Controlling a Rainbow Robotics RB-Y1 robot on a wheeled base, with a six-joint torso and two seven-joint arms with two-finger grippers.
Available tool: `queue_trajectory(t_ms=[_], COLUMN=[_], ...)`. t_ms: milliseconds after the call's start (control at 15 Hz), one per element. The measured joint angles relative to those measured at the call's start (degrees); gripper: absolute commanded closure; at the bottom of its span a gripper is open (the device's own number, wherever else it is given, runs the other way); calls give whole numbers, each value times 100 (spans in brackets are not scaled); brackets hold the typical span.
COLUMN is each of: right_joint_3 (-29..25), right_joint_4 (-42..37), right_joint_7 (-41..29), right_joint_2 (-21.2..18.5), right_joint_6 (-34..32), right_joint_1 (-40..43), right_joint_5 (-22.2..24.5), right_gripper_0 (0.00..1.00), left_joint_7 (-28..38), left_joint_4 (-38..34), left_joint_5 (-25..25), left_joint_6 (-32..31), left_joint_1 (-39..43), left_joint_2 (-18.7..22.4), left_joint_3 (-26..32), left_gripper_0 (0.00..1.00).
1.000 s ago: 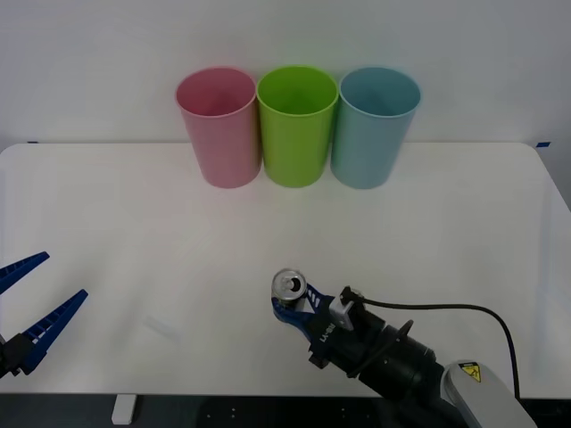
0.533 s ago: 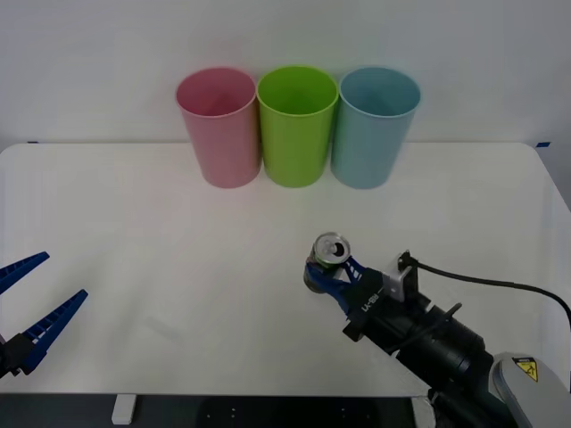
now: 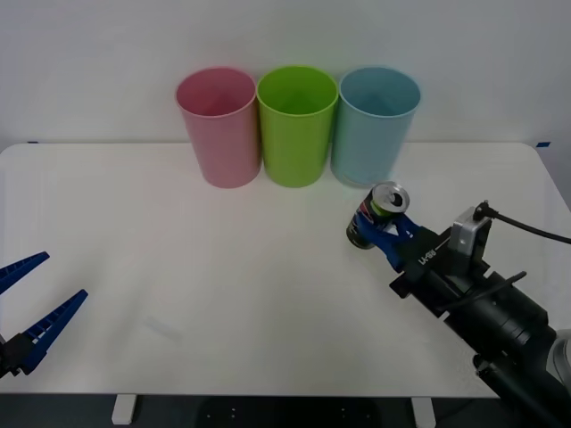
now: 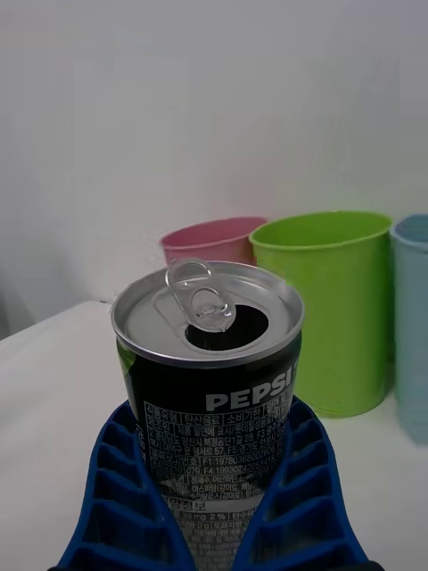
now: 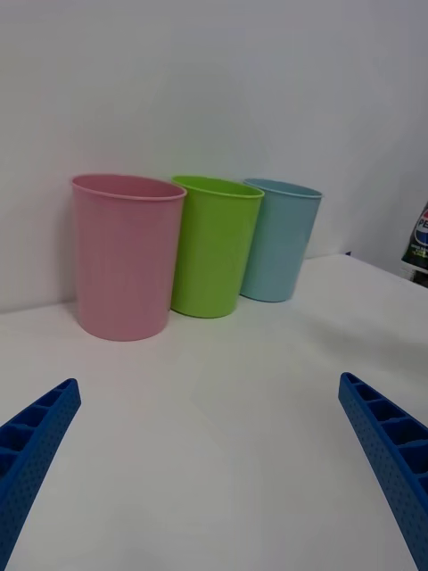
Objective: Grasp the object on the table and drop it into the matching bin: aluminum can to the light blue bin, PET bottle to the pink bin.
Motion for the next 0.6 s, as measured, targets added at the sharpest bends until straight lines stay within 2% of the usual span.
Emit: queue_trajectory(t_ms=[333, 600], right_joint_3=[-508, -663], right_joint_4=[-296, -261], right_joint_7=[-622, -932], right_joint_2=[-121, -462], right_joint_6=[246, 477], right_joint_1=[-149, -581], right_joint_5=[3, 134], right_gripper_0=[100, 100], left_joint_7=[0, 0], left_joint_4=[0, 0], left_joint_5=[0, 0], left_joint_6=[0, 0], left_joint_1=[0, 1], left_joint_2=[0, 0], left_joint_3=[0, 0], left_gripper_0=[0, 0])
